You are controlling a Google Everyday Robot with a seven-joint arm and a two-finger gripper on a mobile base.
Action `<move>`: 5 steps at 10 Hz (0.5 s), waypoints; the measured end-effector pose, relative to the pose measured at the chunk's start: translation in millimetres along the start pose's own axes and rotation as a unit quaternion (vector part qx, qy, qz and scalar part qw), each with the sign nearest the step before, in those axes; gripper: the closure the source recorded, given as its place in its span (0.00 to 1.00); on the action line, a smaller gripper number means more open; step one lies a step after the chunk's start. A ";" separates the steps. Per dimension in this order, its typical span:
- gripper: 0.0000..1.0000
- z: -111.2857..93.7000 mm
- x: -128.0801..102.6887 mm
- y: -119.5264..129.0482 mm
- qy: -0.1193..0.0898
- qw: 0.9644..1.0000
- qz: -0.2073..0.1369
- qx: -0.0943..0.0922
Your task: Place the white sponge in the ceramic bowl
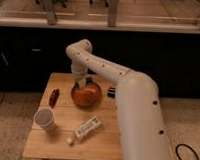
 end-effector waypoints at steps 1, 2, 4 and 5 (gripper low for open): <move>0.20 0.1 0.1 0.5 0.002 1.000 0.000 0.001; 0.20 0.2 -0.6 0.6 0.003 1.000 -0.002 0.001; 0.20 1.3 -0.2 2.3 0.005 1.000 -0.003 0.000; 0.20 2.3 1.7 3.8 0.008 1.000 -0.003 0.000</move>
